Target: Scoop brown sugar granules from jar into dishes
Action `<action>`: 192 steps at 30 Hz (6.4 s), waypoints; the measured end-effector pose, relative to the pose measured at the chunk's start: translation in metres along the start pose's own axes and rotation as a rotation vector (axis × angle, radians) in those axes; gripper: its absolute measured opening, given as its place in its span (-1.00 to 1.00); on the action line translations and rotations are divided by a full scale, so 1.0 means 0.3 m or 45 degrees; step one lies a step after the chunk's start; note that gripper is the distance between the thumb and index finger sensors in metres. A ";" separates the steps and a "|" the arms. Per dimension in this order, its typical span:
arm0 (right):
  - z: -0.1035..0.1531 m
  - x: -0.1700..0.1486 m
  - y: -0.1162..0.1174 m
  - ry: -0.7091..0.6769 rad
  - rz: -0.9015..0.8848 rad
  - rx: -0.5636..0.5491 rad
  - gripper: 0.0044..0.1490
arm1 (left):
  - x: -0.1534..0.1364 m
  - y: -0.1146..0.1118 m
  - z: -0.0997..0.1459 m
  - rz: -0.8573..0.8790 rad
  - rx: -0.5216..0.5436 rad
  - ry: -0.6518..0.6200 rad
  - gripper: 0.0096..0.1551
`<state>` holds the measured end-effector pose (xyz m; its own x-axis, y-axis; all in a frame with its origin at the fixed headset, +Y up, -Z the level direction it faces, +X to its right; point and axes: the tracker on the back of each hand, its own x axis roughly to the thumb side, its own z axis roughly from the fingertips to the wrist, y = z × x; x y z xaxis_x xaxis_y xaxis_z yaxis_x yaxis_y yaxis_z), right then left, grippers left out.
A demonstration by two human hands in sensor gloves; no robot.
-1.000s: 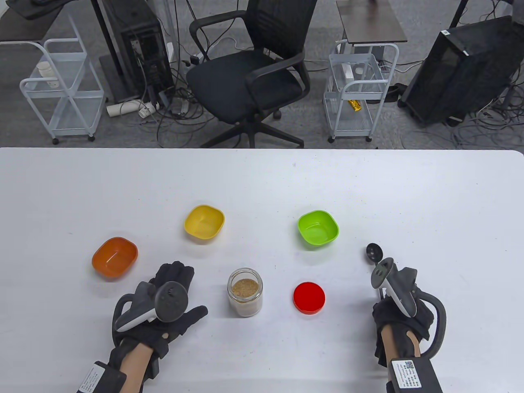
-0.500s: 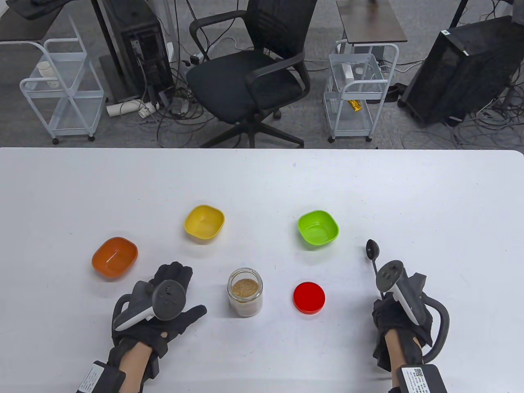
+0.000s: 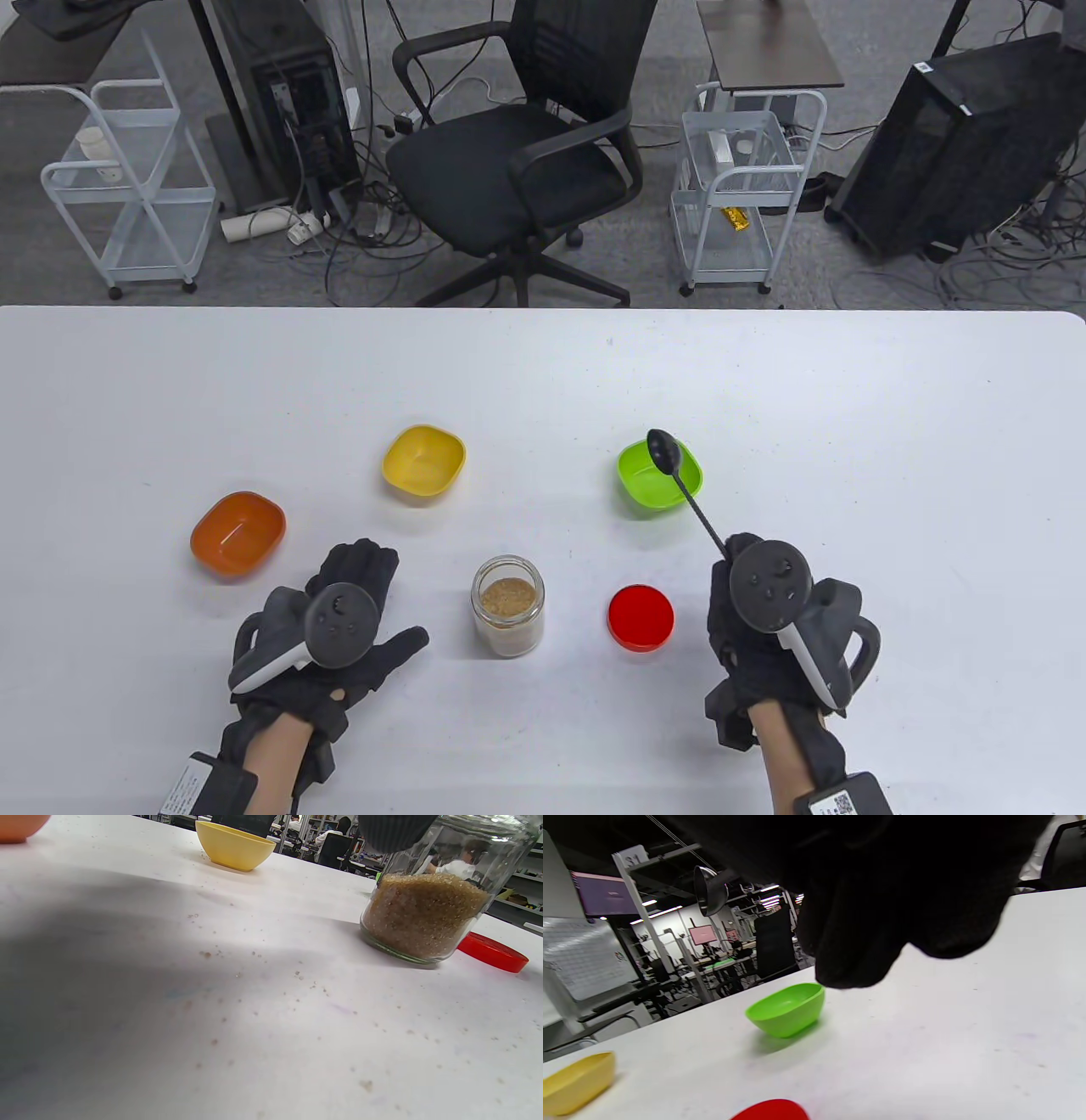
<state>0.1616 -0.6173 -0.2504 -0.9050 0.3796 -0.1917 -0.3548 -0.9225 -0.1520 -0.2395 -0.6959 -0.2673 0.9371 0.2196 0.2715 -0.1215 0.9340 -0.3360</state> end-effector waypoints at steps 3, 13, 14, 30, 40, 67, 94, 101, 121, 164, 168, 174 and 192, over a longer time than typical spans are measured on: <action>0.020 0.043 -0.002 -0.068 -0.059 -0.044 -0.49 | -0.002 0.001 0.001 0.003 -0.001 0.007 0.18; 0.089 0.130 0.047 -0.261 -0.223 -0.089 -0.49 | 0.012 0.001 0.003 -0.033 0.011 -0.007 0.19; 0.094 0.132 0.054 -0.270 -0.233 -0.094 -0.49 | 0.012 0.000 0.003 -0.034 0.010 -0.007 0.19; 0.126 0.100 0.113 -0.340 -0.271 -0.156 -0.53 | -0.015 0.007 0.023 -0.032 0.038 0.060 0.20; 0.134 0.096 0.099 -0.356 -0.320 -0.179 -0.53 | -0.126 0.118 0.051 0.022 0.094 0.168 0.26; 0.102 0.048 0.120 -0.271 -0.345 -0.216 -0.53 | -0.526 0.151 -0.121 0.169 -0.162 0.593 0.54; 0.100 0.062 0.137 -0.293 -0.325 -0.172 -0.53 | -0.410 0.113 -0.121 0.150 0.002 0.339 0.43; 0.093 0.062 0.149 -0.290 -0.367 -0.118 -0.53 | -0.283 0.123 -0.075 0.164 0.049 0.182 0.42; 0.095 0.079 0.159 -0.311 -0.371 -0.041 -0.53 | -0.058 0.073 0.013 0.065 0.101 0.090 0.40; 0.035 0.588 -0.016 -0.654 0.887 0.366 -0.56 | -0.030 0.029 0.006 -0.032 0.073 0.075 0.40; 0.034 0.621 0.006 -0.675 0.970 0.353 -0.56 | -0.027 0.029 0.007 -0.038 0.068 0.076 0.40; 0.046 0.653 0.031 -0.708 1.057 0.356 -0.56 | -0.026 0.027 0.008 -0.045 0.060 0.083 0.41; -0.116 0.532 0.056 -0.526 0.556 0.799 -0.56 | -0.022 0.024 0.008 -0.056 0.044 0.079 0.41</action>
<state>0.0194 -0.5699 -0.3172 -0.9599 0.0390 0.2777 0.0908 -0.8938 0.4392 -0.2475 -0.6900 -0.2692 0.9601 0.1615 0.2284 -0.0903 0.9517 -0.2935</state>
